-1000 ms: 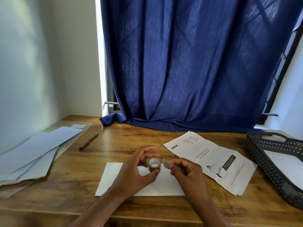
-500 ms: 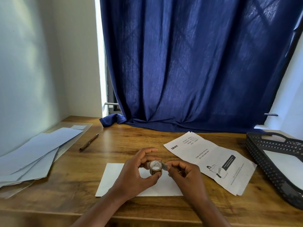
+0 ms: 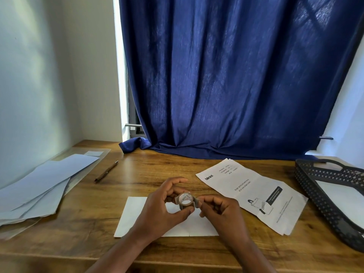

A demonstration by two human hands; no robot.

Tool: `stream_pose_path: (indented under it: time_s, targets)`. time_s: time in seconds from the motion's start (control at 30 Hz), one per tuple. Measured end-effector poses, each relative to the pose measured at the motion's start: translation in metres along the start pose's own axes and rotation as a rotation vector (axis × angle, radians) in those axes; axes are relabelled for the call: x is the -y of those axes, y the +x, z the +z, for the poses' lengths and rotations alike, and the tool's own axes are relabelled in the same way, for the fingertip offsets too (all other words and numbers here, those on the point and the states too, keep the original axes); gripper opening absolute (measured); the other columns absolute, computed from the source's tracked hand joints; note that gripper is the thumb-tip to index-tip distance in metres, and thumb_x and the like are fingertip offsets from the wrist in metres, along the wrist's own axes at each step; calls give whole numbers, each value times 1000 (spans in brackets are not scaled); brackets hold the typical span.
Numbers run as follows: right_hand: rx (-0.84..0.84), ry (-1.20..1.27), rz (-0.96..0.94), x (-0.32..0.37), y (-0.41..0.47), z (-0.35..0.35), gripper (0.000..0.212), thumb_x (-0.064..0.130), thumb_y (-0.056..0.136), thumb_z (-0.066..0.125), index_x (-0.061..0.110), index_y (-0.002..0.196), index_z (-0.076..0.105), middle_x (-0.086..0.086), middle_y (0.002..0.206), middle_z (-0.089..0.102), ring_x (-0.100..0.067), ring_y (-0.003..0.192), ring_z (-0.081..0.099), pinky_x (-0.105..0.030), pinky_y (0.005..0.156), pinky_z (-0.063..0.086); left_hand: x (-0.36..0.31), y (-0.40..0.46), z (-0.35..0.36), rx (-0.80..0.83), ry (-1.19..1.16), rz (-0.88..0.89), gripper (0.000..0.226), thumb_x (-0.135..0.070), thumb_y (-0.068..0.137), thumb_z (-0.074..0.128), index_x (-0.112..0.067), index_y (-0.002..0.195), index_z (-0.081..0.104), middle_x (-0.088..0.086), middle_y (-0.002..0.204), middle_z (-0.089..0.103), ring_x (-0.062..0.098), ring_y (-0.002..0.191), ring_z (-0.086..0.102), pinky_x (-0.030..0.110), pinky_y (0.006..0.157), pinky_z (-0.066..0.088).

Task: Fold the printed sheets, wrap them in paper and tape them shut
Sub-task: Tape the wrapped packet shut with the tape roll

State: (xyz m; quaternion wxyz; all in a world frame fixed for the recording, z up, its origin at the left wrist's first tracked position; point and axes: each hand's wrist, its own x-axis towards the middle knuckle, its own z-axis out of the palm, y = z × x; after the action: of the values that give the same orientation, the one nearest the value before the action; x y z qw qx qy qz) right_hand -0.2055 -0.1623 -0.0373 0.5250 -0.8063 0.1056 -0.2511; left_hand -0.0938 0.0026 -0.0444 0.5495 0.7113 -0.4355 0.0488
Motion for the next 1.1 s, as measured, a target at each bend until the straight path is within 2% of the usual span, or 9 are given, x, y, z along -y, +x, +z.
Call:
stream_pose_path:
  time_s: [0.27,0.37,0.63,0.87,1.1]
  targets:
    - [8,15,-7,0,-1,0,14,19,89,75,31,94,79,13,78,76,-8,72,69,-16,63,52,-2,-1,-1,-22,-21,1,68,-26,76,92,-32,133,55,-12,107,75,19,103,71,31,87,59]
    - [-4,9,-20,-2,-1,0,15,20,90,74,34,92,79,12,77,76,-16,71,67,-19,62,53,-4,-1,-1,-15,-25,3,70,-28,75,92,-32,134,54,-14,109,74,18,104,71,30,88,59]
    - [4,-12,-38,-5,0,1,19,19,91,72,37,97,78,16,84,76,-19,80,68,-29,70,57,-5,-1,-2,15,-7,18,73,-29,75,92,-30,137,52,-19,119,72,12,112,69,33,94,58]
    - [8,-36,-14,-4,0,1,19,20,91,72,38,97,77,15,85,76,-17,81,69,-33,74,60,-6,-1,-2,0,0,36,71,-27,75,93,-30,135,54,-18,113,74,13,109,70,27,90,57]
    - [11,-10,3,-1,-1,0,15,17,91,73,29,98,78,12,79,77,-9,75,71,-18,67,56,-2,-1,-2,-10,7,51,70,-29,76,93,-32,134,55,-13,109,74,18,103,71,34,87,59]
